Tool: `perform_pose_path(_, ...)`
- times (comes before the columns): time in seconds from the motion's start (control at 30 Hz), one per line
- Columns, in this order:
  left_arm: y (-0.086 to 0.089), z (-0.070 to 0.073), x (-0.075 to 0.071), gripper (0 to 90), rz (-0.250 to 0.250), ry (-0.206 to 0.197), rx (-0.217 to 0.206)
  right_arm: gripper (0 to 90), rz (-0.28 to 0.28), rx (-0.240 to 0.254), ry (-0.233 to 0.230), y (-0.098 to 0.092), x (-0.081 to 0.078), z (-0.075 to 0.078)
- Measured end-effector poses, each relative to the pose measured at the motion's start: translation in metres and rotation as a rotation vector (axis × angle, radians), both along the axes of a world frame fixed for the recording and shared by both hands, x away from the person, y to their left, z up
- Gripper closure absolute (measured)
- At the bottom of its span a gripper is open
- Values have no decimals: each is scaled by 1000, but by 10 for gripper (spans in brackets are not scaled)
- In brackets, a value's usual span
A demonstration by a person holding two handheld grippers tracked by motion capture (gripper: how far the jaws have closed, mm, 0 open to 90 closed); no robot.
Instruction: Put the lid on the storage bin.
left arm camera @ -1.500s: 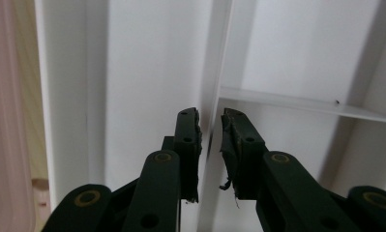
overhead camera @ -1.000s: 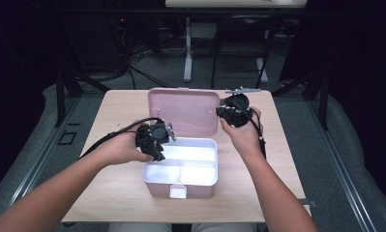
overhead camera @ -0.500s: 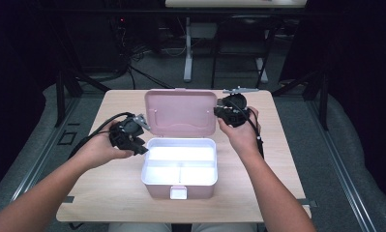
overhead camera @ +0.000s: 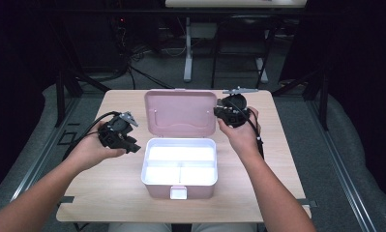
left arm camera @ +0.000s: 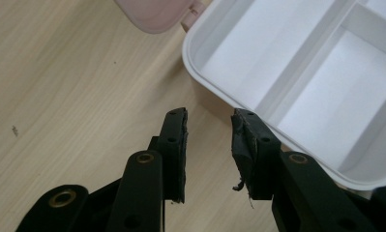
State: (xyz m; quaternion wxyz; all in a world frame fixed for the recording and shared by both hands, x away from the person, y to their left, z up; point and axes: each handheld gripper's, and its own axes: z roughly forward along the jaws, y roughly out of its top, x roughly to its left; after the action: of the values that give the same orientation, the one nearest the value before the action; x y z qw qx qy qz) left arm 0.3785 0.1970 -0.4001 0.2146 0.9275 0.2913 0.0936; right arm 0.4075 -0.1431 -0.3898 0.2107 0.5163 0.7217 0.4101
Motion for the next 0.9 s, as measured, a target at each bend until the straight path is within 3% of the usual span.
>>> perform_pose_path(0.37,3,-7,4,627,111,-88,-126,872,3,2,-10,-1,-1,-1)
perform_pose_path(0.53,6,-6,9,614,159,-98,-127,872,3,3,-12,-1,-1,-1)
perform_pose_path(0.7,11,-2,13,603,217,-131,-164,872,0,5,-13,0,-2,-1)
perform_pose_path(0.9,12,8,18,603,257,-210,-208,873,-2,11,-18,0,-3,-2)
